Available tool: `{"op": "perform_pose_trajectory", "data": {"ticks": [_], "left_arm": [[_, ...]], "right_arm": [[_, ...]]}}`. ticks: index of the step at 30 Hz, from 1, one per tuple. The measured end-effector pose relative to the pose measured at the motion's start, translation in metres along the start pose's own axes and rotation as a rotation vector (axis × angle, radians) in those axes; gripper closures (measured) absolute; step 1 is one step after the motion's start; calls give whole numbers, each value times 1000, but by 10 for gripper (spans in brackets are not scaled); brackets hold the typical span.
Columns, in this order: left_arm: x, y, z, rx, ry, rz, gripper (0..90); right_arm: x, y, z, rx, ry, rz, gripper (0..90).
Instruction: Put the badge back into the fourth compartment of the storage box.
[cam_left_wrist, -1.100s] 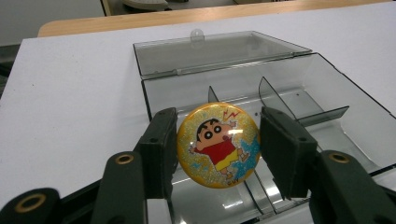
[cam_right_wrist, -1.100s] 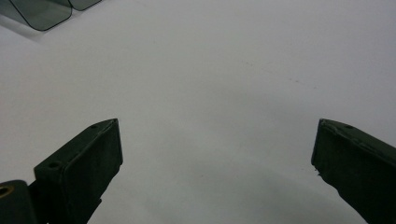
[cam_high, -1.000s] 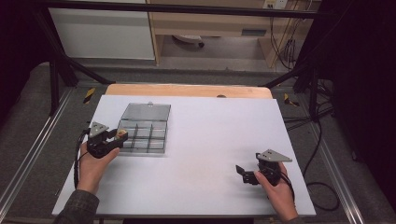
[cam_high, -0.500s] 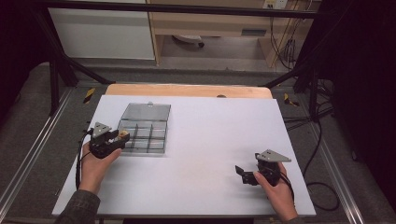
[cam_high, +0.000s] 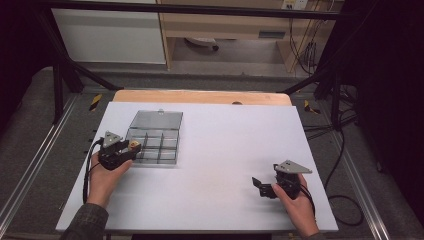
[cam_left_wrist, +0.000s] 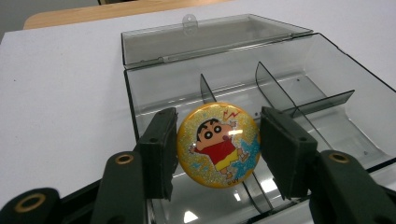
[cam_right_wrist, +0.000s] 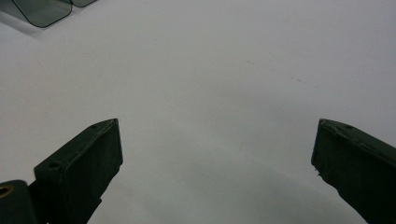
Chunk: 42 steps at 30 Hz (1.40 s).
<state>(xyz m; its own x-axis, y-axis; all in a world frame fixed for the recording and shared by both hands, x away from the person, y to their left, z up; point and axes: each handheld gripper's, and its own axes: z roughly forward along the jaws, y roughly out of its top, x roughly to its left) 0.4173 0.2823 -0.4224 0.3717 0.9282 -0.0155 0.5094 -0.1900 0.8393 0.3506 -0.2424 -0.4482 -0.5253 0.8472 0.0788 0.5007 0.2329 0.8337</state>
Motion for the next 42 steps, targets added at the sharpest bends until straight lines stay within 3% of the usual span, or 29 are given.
{"op": "perform_pose_trajectory", "data": {"ticks": [12,20,42], "left_arm": [[1,0,-1,-2,1,0,479],[3,0,-4,-32,7,-31,446],[4,2,-7,-74,-14,-41,451]], "right_arm": [[0,0,0,0,1,-1,23],[0,0,0,-1,2,-3,23],[0,0,0,-2,1,-3,23]]}}
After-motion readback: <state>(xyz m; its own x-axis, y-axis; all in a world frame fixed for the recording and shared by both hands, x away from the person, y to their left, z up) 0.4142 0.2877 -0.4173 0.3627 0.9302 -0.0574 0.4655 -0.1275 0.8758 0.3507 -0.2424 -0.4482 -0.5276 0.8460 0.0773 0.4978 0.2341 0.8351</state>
